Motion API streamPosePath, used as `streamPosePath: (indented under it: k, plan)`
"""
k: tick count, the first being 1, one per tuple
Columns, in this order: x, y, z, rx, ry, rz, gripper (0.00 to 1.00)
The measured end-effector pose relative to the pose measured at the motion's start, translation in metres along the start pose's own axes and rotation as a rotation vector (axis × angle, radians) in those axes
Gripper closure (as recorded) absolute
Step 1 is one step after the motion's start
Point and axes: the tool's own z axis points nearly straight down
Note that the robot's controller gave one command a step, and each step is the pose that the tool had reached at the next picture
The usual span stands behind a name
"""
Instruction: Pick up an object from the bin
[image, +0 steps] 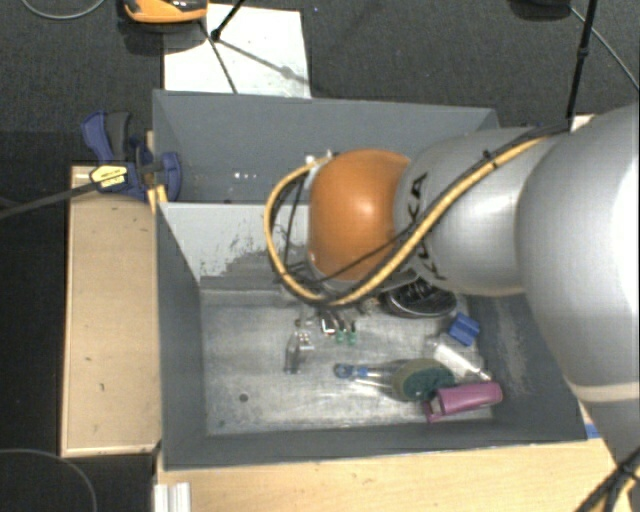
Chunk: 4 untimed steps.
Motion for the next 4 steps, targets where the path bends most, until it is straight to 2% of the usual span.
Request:
streamPosePath:
  k: [1, 2, 3, 4]
  plan:
    - [0.008, -0.087, 0.015, 0.004, -0.004, -0.077, 0.0]
    - [0.027, -0.158, 0.057, 0.0, -0.011, -0.163, 0.0]
    - [0.024, -0.154, 0.053, -0.001, -0.021, -0.163, 1.0]
    - [0.02, -0.156, -0.127, 0.002, -0.017, -0.239, 1.0]
